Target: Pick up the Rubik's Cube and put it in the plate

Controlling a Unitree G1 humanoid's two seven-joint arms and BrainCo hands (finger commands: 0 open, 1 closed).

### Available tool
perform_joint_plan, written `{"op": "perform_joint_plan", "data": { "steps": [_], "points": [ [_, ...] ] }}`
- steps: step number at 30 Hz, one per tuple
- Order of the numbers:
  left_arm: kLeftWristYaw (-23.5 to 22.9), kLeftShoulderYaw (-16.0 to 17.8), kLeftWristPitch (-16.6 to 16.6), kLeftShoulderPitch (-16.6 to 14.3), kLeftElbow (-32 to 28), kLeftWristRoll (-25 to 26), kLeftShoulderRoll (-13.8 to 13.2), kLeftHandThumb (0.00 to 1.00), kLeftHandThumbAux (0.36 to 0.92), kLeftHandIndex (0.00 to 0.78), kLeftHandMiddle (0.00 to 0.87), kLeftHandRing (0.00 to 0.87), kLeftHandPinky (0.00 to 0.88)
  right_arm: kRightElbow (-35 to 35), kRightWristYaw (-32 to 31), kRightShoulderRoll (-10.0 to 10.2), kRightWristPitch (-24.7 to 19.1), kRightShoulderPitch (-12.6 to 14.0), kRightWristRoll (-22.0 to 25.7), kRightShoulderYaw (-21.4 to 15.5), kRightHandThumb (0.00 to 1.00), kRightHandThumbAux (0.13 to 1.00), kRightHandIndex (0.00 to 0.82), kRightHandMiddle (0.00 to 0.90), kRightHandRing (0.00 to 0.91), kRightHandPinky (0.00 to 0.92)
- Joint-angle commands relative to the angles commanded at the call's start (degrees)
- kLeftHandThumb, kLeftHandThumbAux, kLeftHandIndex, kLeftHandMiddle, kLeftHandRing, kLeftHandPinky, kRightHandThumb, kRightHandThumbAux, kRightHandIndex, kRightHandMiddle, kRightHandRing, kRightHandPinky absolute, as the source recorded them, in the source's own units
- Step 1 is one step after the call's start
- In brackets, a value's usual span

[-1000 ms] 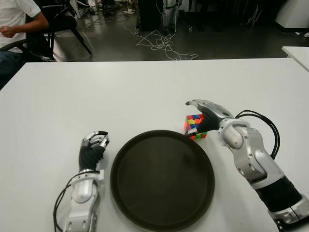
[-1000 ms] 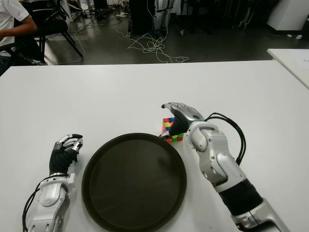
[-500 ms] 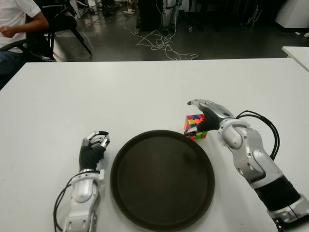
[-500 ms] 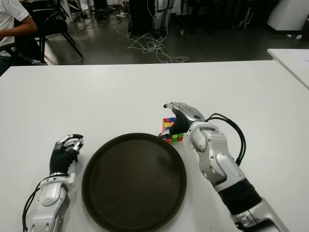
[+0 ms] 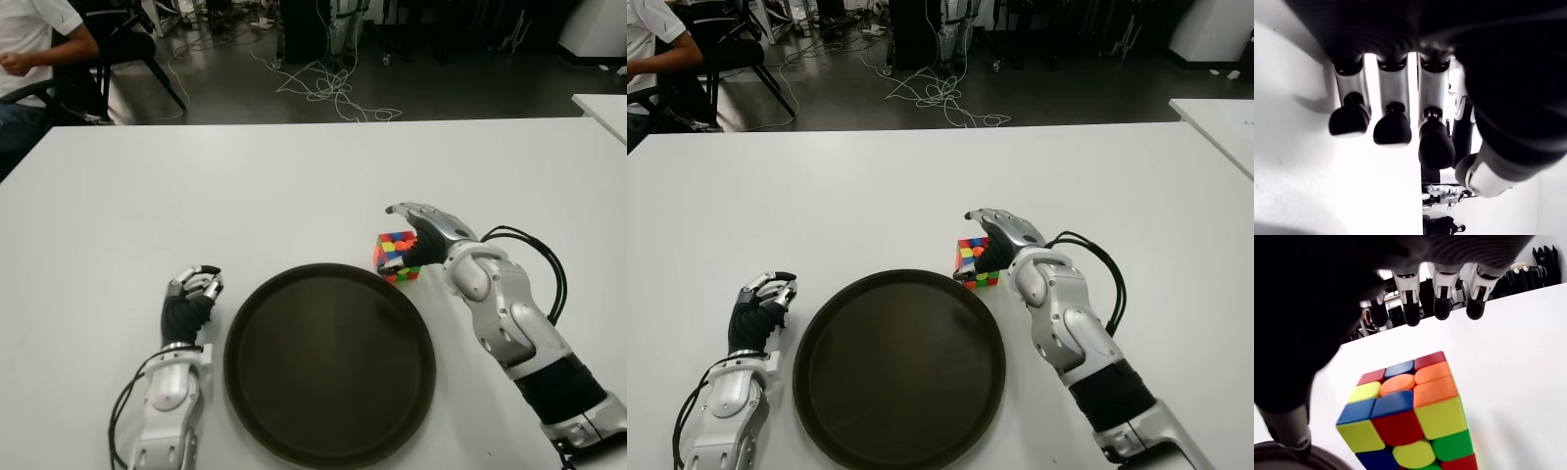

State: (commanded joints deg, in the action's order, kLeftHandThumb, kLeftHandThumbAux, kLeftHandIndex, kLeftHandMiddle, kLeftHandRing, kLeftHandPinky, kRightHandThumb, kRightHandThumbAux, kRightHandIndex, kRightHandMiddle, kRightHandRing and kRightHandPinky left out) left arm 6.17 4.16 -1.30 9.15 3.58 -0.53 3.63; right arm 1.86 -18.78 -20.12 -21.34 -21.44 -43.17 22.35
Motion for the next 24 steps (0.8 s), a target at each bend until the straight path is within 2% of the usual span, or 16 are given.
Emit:
{"op": "perform_joint_plan", "data": {
  "steps": [24],
  "points": [
    [0.1,0.1,-0.9,0.1,-0.6,0.1,0.2,0.711,0.705,0.444,0.811,0.820,0.809,5.6,3.5,1.0,2.1,-0.9,1.1,-0.2,0.000,0.687,0.000,0.000,0.000,0.000]
  ]
}}
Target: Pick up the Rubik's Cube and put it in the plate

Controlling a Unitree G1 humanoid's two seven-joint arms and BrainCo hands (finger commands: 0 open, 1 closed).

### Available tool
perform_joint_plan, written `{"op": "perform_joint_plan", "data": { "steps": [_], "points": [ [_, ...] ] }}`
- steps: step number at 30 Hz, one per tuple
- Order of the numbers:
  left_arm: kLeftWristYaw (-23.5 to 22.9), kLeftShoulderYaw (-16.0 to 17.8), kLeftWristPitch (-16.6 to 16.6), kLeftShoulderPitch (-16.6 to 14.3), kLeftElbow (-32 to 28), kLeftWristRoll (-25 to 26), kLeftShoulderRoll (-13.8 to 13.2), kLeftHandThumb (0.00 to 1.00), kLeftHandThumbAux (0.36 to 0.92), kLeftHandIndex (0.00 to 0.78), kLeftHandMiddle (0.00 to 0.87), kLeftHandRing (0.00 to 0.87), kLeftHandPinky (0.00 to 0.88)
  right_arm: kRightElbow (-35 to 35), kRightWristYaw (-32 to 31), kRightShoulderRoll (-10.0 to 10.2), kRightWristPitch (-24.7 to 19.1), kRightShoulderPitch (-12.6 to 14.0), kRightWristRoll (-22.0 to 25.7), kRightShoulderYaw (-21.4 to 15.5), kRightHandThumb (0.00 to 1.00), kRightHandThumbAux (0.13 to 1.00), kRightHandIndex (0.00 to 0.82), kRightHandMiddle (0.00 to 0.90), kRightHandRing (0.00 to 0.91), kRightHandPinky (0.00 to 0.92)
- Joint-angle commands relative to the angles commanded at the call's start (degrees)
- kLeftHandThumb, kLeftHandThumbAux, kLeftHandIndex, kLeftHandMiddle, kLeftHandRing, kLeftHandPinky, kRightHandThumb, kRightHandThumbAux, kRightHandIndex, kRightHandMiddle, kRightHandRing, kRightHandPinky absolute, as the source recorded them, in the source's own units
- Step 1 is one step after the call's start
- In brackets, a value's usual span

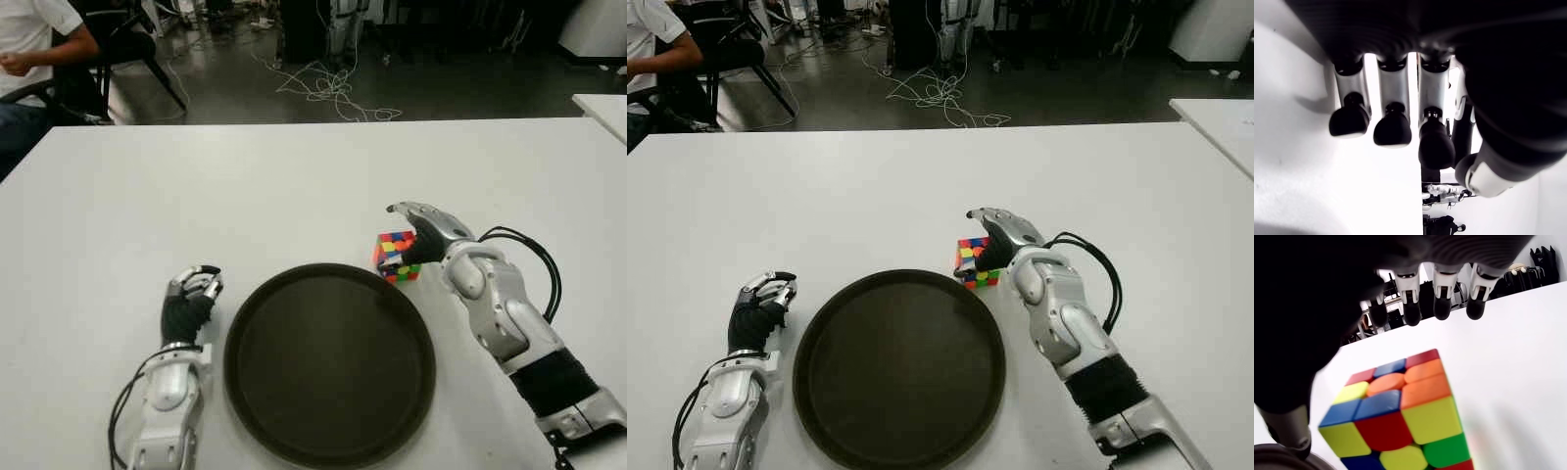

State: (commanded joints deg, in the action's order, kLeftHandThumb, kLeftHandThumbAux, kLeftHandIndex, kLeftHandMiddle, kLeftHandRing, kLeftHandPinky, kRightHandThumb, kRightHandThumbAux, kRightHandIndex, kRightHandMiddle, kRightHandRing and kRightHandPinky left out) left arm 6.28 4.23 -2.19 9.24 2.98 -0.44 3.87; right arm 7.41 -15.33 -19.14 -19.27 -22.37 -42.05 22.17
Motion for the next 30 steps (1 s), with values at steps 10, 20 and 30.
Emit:
{"op": "perform_joint_plan", "data": {
  "steps": [10,20,30],
  "points": [
    [-0.2,-0.2,0.1,0.2,0.0,-0.2,-0.1,0.711,0.705,0.444,0.808,0.817,0.806,0.5,-0.4,-0.1,0.3,-0.1,0.3,0.0,0.000,0.710,0.000,0.000,0.000,0.000],
    [-0.2,0.0,0.2,0.3,-0.1,0.0,0.1,0.710,0.705,0.444,0.807,0.819,0.809,0.1,-1.2,-0.2,0.0,-0.1,0.4,0.1,0.000,0.724,0.000,0.000,0.000,0.000],
    [-0.8,0.3,1.0,0.2,0.1,0.9,0.1,0.710,0.705,0.444,0.805,0.817,0.803,0.7,-1.7,0.2,-0.6,-0.4,0.5,0.1,0.000,0.712,0.000,0.000,0.000,0.000]
  ]
}}
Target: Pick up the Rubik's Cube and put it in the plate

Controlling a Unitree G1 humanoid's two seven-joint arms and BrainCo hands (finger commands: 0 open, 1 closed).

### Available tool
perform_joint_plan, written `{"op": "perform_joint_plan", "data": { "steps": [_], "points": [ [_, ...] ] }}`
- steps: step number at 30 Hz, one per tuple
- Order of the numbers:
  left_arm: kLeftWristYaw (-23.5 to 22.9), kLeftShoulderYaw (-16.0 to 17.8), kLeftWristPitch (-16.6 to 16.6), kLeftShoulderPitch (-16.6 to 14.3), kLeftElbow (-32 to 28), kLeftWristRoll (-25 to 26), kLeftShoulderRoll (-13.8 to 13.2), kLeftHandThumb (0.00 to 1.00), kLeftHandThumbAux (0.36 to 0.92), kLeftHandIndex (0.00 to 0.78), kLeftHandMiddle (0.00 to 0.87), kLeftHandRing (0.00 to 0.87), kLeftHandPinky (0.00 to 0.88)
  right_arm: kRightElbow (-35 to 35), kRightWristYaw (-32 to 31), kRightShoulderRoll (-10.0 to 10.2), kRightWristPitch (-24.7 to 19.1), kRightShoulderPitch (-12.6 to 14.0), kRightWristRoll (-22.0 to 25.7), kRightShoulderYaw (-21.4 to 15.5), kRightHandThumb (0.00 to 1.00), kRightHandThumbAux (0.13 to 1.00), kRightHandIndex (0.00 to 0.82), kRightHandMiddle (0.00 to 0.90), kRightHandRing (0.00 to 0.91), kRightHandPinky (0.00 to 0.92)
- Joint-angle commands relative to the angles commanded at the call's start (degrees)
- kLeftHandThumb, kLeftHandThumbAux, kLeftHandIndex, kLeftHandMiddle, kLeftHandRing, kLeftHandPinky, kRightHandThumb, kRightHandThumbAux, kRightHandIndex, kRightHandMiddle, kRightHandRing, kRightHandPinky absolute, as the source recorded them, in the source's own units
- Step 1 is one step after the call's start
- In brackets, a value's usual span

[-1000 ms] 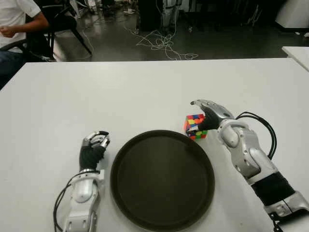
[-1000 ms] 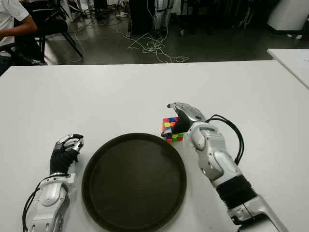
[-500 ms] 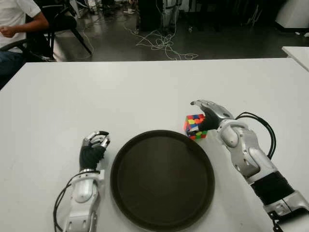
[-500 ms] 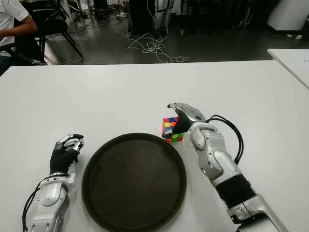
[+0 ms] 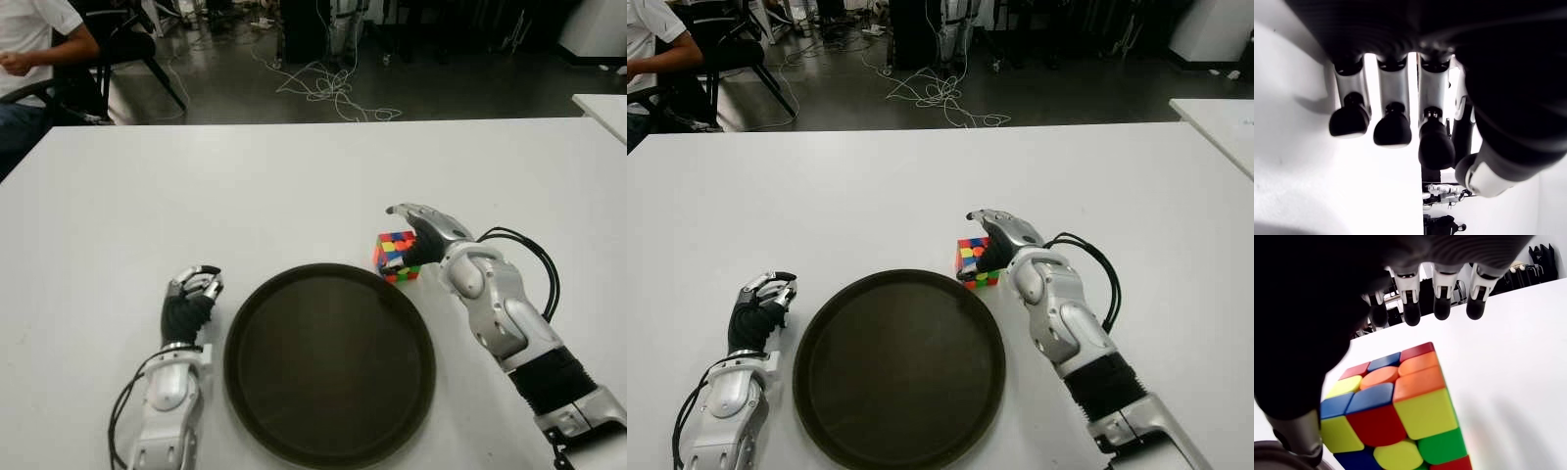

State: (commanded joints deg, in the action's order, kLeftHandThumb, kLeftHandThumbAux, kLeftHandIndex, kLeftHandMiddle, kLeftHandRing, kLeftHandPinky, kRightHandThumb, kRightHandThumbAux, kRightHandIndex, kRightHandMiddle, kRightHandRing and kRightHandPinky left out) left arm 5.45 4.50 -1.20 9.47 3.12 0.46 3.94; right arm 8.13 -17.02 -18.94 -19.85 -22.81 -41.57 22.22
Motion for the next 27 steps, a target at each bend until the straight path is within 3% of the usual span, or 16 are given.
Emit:
{"op": "perform_joint_plan", "data": {
  "steps": [19,27],
  "points": [
    [1.1,-0.3,-1.3,0.0,-0.3,-1.3,0.0,0.711,0.705,0.444,0.811,0.820,0.813,1.6,2.7,-0.4,2.1,0.7,-0.2,-0.5,0.000,0.740,0.000,0.000,0.000,0.000],
    [1.2,0.0,-1.1,-0.1,-0.3,-1.1,0.2,0.710,0.705,0.444,0.818,0.828,0.820,2.2,2.9,-0.6,1.0,0.7,-0.7,-0.5,0.000,0.726,0.000,0.000,0.000,0.000]
  ]
}}
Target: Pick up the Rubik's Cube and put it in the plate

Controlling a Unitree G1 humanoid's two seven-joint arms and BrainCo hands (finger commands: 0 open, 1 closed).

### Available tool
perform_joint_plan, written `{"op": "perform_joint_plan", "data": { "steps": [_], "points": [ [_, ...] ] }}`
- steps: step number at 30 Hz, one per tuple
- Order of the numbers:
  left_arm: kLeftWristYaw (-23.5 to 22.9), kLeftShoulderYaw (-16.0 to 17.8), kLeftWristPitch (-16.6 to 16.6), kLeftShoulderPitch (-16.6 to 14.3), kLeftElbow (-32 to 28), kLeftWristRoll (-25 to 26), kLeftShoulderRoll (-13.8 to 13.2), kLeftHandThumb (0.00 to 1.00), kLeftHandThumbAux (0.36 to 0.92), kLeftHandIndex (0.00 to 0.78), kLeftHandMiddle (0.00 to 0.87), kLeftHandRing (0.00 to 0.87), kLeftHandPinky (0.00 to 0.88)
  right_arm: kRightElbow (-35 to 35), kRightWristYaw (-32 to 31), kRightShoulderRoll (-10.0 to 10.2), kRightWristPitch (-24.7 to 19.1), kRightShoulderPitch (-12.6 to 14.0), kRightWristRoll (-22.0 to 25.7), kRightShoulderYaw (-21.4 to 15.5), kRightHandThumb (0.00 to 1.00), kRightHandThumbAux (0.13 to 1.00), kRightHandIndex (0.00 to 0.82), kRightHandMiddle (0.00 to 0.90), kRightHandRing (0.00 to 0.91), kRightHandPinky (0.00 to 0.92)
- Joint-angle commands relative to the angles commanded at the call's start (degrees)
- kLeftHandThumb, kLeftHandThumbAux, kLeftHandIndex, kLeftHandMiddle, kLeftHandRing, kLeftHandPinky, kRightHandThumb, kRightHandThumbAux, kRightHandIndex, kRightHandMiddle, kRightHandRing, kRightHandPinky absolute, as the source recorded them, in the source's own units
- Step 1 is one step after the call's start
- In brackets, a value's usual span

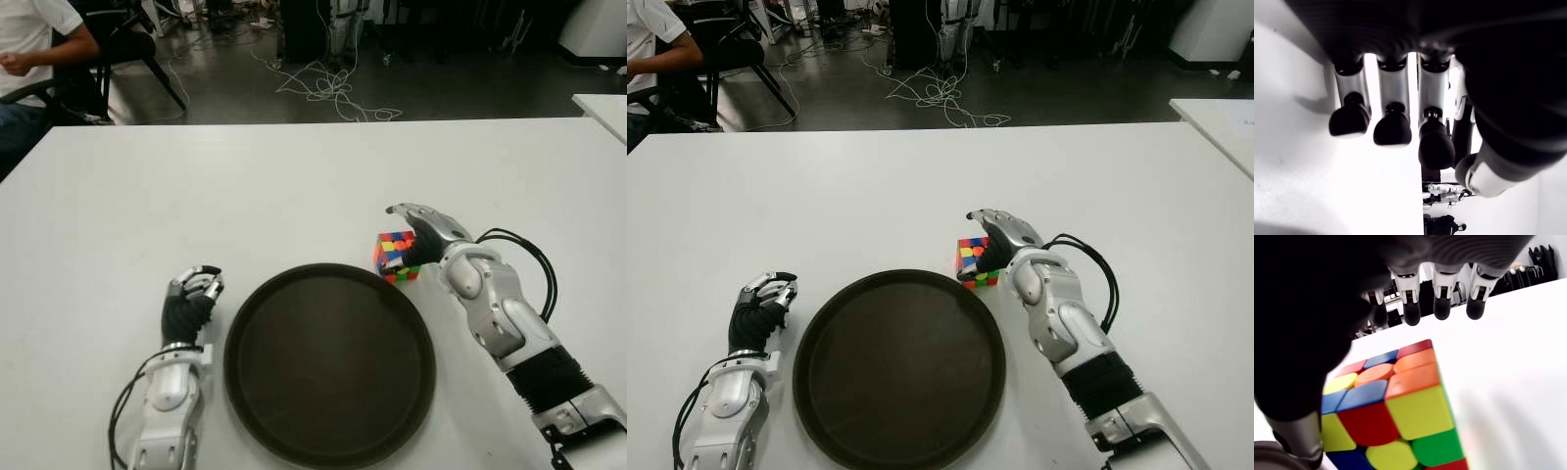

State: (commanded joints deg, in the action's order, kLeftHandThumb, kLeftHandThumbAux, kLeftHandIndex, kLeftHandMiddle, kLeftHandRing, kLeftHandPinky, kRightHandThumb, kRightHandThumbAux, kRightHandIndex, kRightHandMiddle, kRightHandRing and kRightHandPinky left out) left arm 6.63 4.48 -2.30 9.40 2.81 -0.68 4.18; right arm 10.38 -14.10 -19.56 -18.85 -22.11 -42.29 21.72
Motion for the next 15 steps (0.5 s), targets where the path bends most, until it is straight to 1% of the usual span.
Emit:
{"op": "perform_joint_plan", "data": {
  "steps": [11,15],
  "points": [
    [0.1,0.0,-0.2,-0.1,0.1,0.1,-0.1,0.710,0.705,0.444,0.815,0.822,0.812,-1.3,-1.2,-0.6,-2.3,0.2,-0.7,0.6,0.000,0.690,0.000,0.000,0.000,0.016],
    [-0.1,0.0,-0.2,-0.1,0.0,0.2,-0.1,0.710,0.705,0.444,0.811,0.820,0.810,-1.4,-1.0,-0.8,-2.2,0.2,-0.4,0.6,0.000,0.684,0.000,0.000,0.000,0.018]
  ]
}}
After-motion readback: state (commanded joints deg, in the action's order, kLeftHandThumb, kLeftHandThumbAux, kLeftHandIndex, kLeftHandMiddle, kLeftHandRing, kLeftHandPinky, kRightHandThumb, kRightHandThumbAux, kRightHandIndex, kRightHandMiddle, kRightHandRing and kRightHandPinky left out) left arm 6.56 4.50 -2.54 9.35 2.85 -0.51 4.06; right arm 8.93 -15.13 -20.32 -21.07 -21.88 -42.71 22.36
